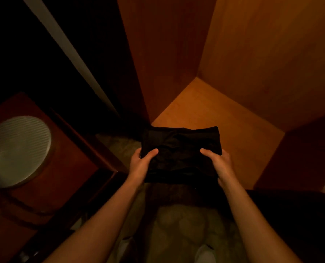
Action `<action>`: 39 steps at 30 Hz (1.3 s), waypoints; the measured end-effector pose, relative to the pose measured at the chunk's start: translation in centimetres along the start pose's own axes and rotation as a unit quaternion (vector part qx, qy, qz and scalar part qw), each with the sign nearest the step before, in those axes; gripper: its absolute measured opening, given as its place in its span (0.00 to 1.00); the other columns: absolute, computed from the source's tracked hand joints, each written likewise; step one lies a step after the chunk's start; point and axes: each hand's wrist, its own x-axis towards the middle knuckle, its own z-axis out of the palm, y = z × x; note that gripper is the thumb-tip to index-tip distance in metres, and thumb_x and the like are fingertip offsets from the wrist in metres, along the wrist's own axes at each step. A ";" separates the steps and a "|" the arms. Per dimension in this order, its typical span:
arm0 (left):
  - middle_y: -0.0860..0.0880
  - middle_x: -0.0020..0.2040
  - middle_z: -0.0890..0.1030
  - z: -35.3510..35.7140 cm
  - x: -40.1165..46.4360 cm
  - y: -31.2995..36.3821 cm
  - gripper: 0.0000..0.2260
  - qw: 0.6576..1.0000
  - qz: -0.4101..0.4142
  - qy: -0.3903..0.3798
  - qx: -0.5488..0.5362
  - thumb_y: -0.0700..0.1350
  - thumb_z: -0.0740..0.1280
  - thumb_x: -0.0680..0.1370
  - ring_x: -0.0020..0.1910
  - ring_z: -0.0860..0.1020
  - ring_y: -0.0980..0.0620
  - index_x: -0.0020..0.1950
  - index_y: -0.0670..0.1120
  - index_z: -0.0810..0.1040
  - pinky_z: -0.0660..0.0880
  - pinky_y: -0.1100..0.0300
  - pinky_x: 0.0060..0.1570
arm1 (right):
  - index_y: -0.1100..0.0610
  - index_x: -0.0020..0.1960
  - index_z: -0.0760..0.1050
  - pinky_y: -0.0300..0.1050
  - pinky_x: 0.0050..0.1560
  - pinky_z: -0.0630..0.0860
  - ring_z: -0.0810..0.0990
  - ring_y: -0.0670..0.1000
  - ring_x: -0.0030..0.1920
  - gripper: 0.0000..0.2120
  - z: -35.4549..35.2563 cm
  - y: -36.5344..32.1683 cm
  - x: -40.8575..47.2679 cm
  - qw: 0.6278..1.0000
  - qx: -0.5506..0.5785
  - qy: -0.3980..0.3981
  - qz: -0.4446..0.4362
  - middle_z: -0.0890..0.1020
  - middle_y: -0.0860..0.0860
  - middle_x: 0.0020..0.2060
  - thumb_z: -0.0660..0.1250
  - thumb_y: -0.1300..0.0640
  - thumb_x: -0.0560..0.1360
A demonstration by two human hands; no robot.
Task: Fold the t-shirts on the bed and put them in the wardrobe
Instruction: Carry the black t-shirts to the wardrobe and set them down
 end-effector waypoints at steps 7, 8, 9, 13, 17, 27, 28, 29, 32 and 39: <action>0.47 0.56 0.83 3.4 11.9 -8.1 0.21 0.999 0.010 -0.007 -0.046 0.50 0.77 0.71 0.54 0.82 0.47 0.62 0.46 0.78 0.79 0.46 0.58 | 0.54 0.59 0.79 0.46 0.43 0.79 0.84 0.53 0.48 0.16 1.5 5.6 12.6 0.999 -0.017 0.025 -0.041 0.84 0.51 0.49 0.75 0.57 0.72; 0.46 0.56 0.83 3.9 13.7 -8.8 0.21 0.998 0.022 -0.007 -0.058 0.49 0.77 0.71 0.54 0.82 0.47 0.62 0.46 0.79 0.79 0.47 0.57 | 0.55 0.58 0.79 0.45 0.41 0.79 0.84 0.53 0.47 0.15 2.0 6.0 14.5 0.998 -0.019 0.032 -0.054 0.84 0.52 0.49 0.74 0.56 0.72; 0.46 0.56 0.83 4.5 15.6 -9.4 0.20 0.997 0.034 -0.004 -0.068 0.48 0.76 0.71 0.53 0.83 0.47 0.61 0.46 0.79 0.79 0.48 0.57 | 0.56 0.58 0.79 0.43 0.38 0.78 0.84 0.53 0.45 0.14 2.5 6.1 16.3 0.997 -0.018 0.040 -0.065 0.84 0.53 0.48 0.73 0.56 0.73; 0.44 0.54 0.84 6.3 22.3 -10.3 0.17 0.990 0.090 -0.013 -0.106 0.46 0.76 0.72 0.52 0.83 0.45 0.59 0.42 0.81 0.79 0.47 0.57 | 0.57 0.56 0.77 0.39 0.29 0.73 0.82 0.52 0.40 0.11 4.5 5.4 22.2 0.992 -0.016 0.054 -0.110 0.83 0.53 0.43 0.70 0.56 0.75; 0.43 0.54 0.84 7.6 27.1 -10.3 0.19 0.983 0.124 -0.044 -0.130 0.47 0.76 0.72 0.53 0.83 0.44 0.60 0.44 0.81 0.79 0.47 0.56 | 0.55 0.53 0.75 0.45 0.34 0.73 0.82 0.54 0.42 0.11 5.0 3.6 26.4 0.993 -0.034 0.003 -0.116 0.82 0.53 0.45 0.69 0.51 0.75; 0.43 0.60 0.80 9.4 31.8 -12.0 0.18 0.980 0.060 -0.039 -0.187 0.45 0.71 0.77 0.57 0.80 0.43 0.67 0.46 0.75 0.77 0.43 0.59 | 0.56 0.72 0.66 0.52 0.54 0.76 0.77 0.58 0.58 0.34 7.2 5.2 30.8 0.981 -0.131 0.128 -0.063 0.75 0.55 0.64 0.67 0.40 0.73; 0.42 0.60 0.80 9.5 31.8 -12.1 0.18 0.979 0.052 -0.035 -0.192 0.45 0.71 0.77 0.56 0.80 0.42 0.66 0.45 0.75 0.77 0.42 0.59 | 0.55 0.75 0.61 0.57 0.62 0.73 0.73 0.61 0.64 0.39 7.6 5.6 31.0 0.973 -0.148 0.165 -0.059 0.71 0.56 0.68 0.68 0.38 0.71; 0.42 0.60 0.80 9.8 31.9 -12.3 0.17 0.979 0.046 -0.027 -0.198 0.45 0.71 0.77 0.56 0.80 0.42 0.65 0.45 0.75 0.77 0.42 0.59 | 0.54 0.77 0.56 0.60 0.67 0.69 0.67 0.62 0.70 0.44 8.1 6.1 31.0 0.965 -0.164 0.196 -0.059 0.66 0.57 0.72 0.69 0.37 0.70; 0.41 0.60 0.80 10.8 31.8 -12.1 0.19 0.975 0.031 -0.003 -0.221 0.46 0.71 0.77 0.56 0.80 0.41 0.66 0.43 0.74 0.77 0.43 0.59 | 0.54 0.80 0.44 0.63 0.74 0.58 0.54 0.63 0.77 0.54 10.1 7.2 30.4 0.958 -0.147 0.241 -0.057 0.54 0.59 0.78 0.73 0.37 0.68; 0.42 0.63 0.79 12.5 31.9 -12.6 0.28 0.988 0.017 -0.032 -0.151 0.54 0.72 0.75 0.58 0.79 0.41 0.72 0.45 0.71 0.77 0.43 0.60 | 0.58 0.74 0.60 0.51 0.57 0.76 0.76 0.61 0.62 0.45 13.5 9.4 32.3 0.982 0.041 0.179 -0.032 0.73 0.58 0.67 0.77 0.45 0.66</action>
